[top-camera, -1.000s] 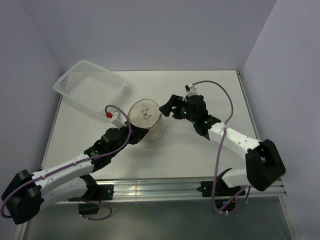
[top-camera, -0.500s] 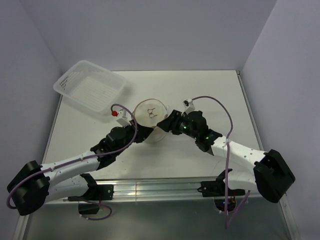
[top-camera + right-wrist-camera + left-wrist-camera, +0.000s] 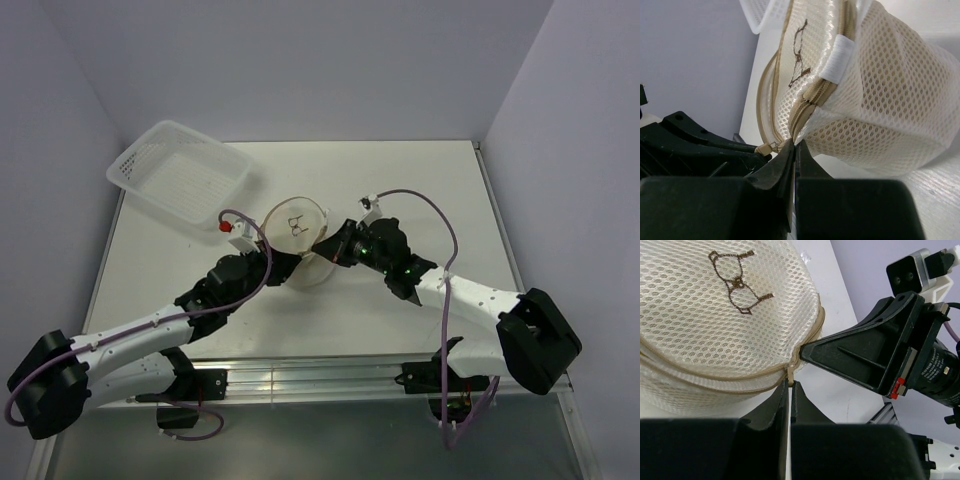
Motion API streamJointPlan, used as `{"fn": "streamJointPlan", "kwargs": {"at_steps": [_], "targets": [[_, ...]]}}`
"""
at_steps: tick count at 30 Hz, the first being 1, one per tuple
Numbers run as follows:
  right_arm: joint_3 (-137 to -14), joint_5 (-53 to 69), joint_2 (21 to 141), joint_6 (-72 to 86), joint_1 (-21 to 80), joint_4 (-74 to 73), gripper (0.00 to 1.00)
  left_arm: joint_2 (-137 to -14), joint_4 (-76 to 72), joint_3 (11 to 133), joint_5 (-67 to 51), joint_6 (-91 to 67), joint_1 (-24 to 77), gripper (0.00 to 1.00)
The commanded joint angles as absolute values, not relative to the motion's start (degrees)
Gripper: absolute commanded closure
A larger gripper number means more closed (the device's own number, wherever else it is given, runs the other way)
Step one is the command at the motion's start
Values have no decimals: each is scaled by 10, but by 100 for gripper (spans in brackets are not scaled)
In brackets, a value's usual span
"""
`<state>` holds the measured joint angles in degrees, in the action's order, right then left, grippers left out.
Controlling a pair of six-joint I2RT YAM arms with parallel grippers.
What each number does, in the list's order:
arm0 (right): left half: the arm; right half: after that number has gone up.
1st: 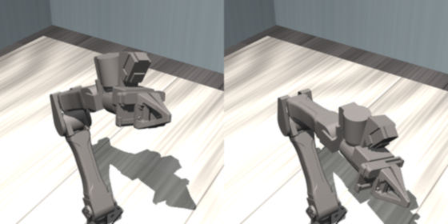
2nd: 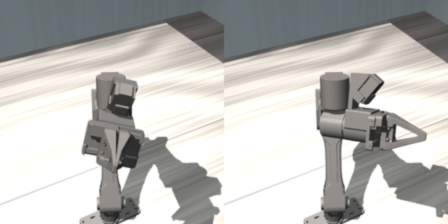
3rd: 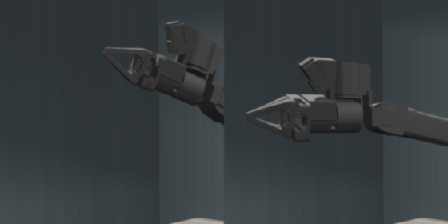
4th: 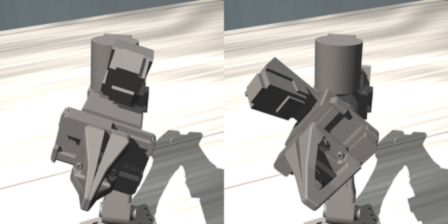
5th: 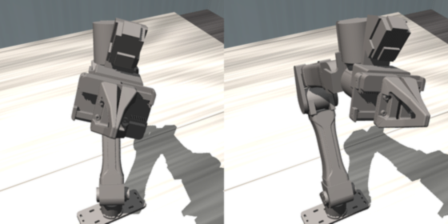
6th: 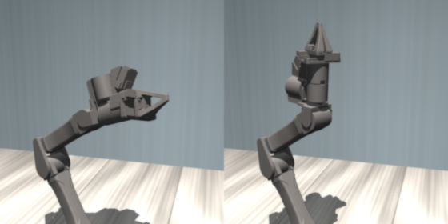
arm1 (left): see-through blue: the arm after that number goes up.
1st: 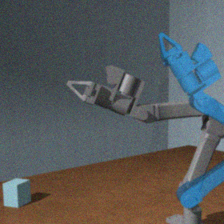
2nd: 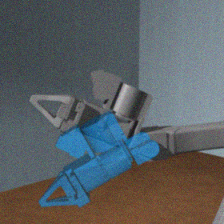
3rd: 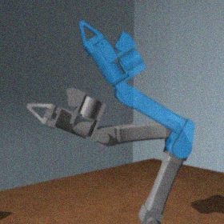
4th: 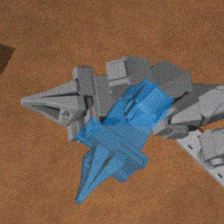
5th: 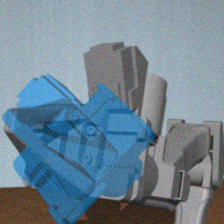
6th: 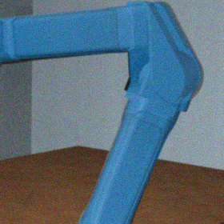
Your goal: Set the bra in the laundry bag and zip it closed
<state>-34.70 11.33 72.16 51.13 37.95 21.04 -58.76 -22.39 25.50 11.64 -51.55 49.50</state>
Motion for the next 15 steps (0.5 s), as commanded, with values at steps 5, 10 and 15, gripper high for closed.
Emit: {"fn": "streamJointPlan", "kwargs": {"at_steps": [5, 10, 15], "targets": [[-371, 78, 723, 439, 334, 208, 100, -513, -163, 258, 198, -455, 497, 100], [-377, 124, 738, 396, 278, 209, 100, -469, -115, 254, 256, -426, 497, 100], [-413, 155, 779, 367, 237, 196, 100, -434, -84, 253, 276, -417, 497, 100]]}}
